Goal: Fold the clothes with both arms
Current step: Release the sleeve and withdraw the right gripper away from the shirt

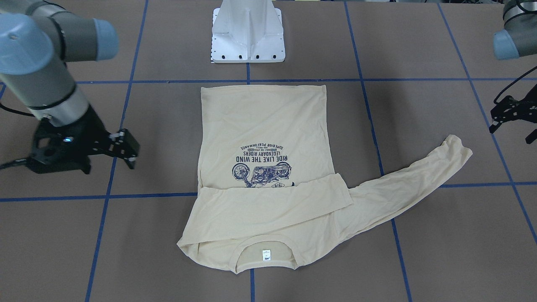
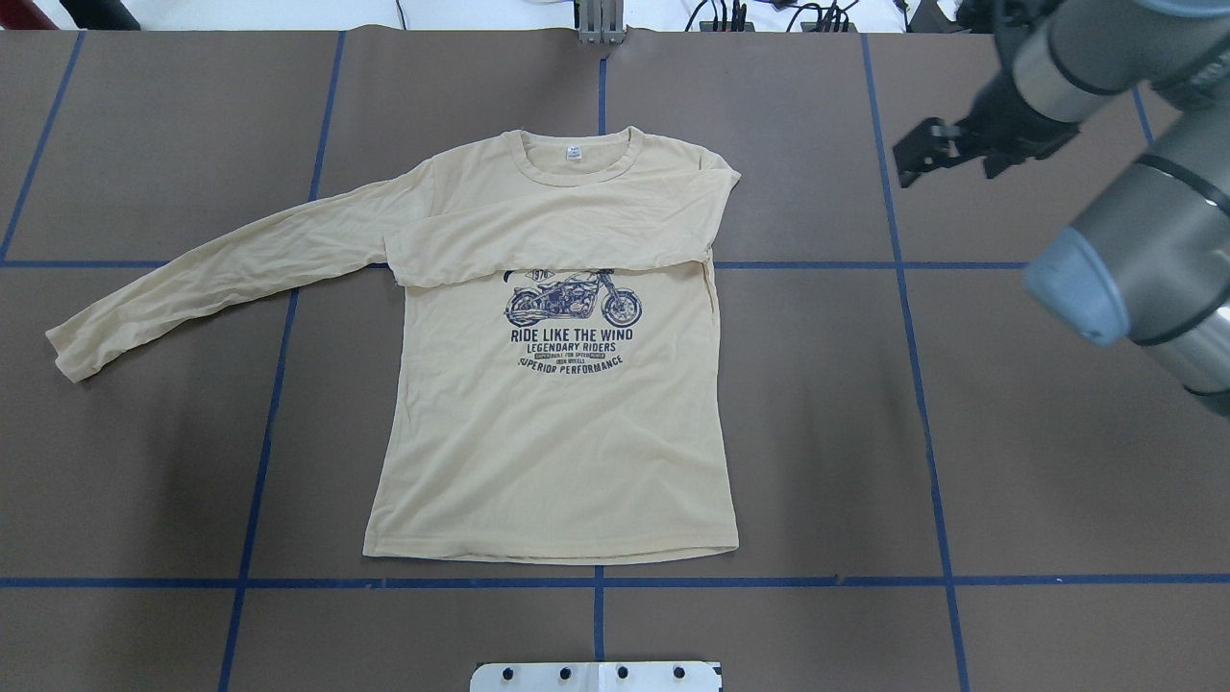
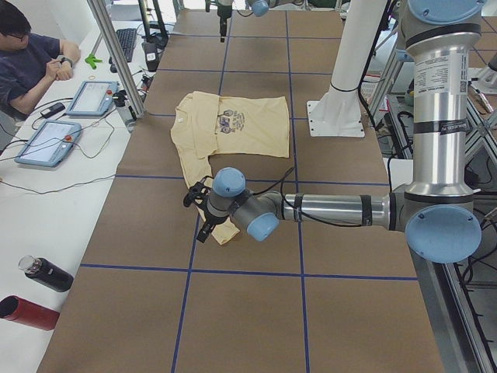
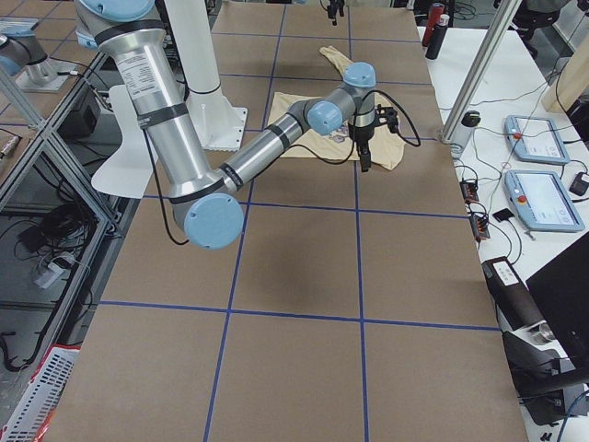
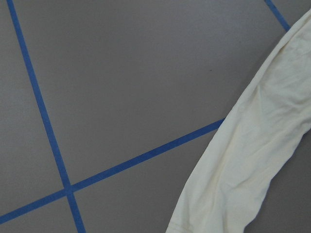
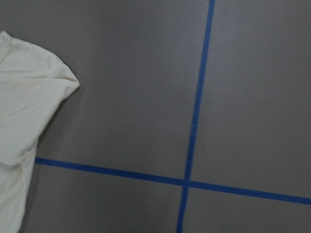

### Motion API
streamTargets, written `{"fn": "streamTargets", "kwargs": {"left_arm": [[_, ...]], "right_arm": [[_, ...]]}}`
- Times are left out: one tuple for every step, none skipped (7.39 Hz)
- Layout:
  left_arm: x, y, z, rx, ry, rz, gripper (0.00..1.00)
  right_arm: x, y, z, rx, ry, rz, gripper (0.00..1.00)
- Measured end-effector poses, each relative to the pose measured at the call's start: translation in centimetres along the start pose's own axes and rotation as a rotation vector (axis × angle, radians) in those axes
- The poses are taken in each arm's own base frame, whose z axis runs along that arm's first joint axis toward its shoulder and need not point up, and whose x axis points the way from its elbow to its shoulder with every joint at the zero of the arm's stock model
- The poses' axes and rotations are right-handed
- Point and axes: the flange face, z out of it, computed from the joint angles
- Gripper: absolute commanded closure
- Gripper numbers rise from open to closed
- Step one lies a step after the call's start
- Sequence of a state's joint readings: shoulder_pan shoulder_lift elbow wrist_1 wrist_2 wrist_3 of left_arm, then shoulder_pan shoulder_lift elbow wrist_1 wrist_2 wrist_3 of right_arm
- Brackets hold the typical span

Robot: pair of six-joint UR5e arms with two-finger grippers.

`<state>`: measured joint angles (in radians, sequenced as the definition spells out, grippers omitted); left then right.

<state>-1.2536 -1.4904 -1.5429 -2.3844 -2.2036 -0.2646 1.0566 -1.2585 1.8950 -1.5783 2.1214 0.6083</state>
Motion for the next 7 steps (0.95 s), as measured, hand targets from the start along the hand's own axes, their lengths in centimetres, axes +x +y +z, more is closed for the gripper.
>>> {"fn": "streamTargets", "kwargs": {"left_arm": [[-0.5, 1.0, 1.3, 0.012, -0.006, -0.012, 0.0], [-0.6, 2.0, 2.8, 0.016, -0.02, -0.018, 0.02], [-0.7, 3.0, 4.2, 0.028, -0.026, -0.041, 0.11], [-0.1, 3.6, 5.3, 0.036, -0.016, -0.095, 0.18], [1.0, 3.7, 6.3, 0.033, 0.002, -0.152, 0.25], [2.1, 3.7, 7.2, 0.027, 0.012, -0.178, 0.38], [3.1, 3.8, 8.0, 0.02, 0.016, -0.179, 0.4]], "right_arm": [[4.8, 2.4, -0.8, -0.021, 0.0, -0.036, 0.0], [8.9, 4.4, -1.5, -0.04, -0.004, -0.063, 0.0], [11.6, 5.8, -1.9, -0.052, -0.007, -0.076, 0.0], [13.0, 6.4, -2.1, -0.057, -0.008, -0.079, 0.0], [13.5, 6.7, -2.2, -0.06, -0.007, -0.08, 0.0], [13.7, 6.8, -2.2, -0.06, -0.008, -0.08, 0.0], [13.8, 6.8, -2.2, -0.061, -0.007, -0.08, 0.0]]}}
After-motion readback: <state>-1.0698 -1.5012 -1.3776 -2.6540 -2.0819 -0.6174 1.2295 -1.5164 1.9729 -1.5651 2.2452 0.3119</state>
